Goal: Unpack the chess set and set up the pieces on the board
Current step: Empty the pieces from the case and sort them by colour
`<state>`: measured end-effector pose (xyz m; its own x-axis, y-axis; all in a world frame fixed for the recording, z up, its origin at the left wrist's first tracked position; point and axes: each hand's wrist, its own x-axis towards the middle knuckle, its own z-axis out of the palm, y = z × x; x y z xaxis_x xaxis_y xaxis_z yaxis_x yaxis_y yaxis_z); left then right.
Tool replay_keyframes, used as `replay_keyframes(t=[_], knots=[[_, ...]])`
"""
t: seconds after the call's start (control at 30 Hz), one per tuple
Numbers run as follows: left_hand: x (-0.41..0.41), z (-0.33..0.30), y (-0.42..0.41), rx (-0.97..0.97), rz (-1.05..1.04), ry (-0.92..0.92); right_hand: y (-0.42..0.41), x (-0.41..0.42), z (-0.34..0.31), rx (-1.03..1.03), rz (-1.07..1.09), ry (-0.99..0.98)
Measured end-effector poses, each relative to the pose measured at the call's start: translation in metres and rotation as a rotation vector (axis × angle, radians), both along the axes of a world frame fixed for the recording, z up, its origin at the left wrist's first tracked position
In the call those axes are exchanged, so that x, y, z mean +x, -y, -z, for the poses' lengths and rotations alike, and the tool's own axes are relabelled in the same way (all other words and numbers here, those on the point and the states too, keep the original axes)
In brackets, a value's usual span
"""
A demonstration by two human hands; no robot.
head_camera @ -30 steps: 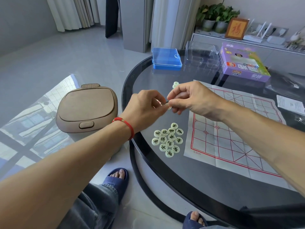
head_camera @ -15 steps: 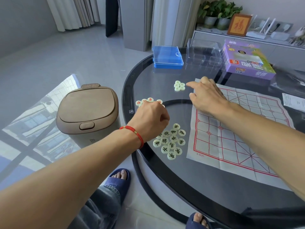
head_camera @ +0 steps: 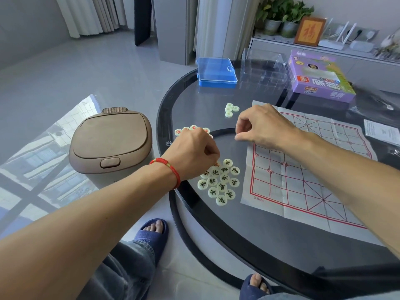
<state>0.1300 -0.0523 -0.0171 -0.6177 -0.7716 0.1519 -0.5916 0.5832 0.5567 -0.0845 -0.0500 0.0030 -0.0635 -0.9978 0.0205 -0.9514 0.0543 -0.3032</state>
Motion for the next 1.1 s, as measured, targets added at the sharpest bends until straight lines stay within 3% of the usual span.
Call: replay_keyframes(t=[0.1,0.17,0.27,0.37,0.5,0.67,0.8,1.1], knots=[[0.002,-0.004,0.002,-0.006,-0.085,-0.033,-0.009,0.004,-0.015,0.107,0.017,0.343],[0.002,-0.007,0.003,0.089,-0.134,-0.1,-0.015,0.008,-0.021,0.153,-0.024,0.551],[0.001,-0.011,0.004,0.341,-0.136,-0.278,-0.018,0.017,-0.023,0.165,-0.096,0.676],[0.004,-0.012,0.006,0.43,-0.165,-0.341,-0.019,0.024,-0.022,0.174,-0.133,0.698],[0.009,-0.013,0.008,0.501,-0.196,-0.338,-0.017,0.029,-0.021,0.183,-0.165,0.658],[0.025,-0.012,0.024,0.31,-0.296,-0.164,-0.013,0.034,-0.01,0.201,-0.224,0.234],[0.036,-0.013,0.029,0.233,-0.314,-0.095,-0.011,0.042,-0.001,0.229,-0.226,0.2],[0.04,-0.009,0.03,0.176,-0.296,0.096,0.009,0.045,0.015,0.054,-0.04,0.095]])
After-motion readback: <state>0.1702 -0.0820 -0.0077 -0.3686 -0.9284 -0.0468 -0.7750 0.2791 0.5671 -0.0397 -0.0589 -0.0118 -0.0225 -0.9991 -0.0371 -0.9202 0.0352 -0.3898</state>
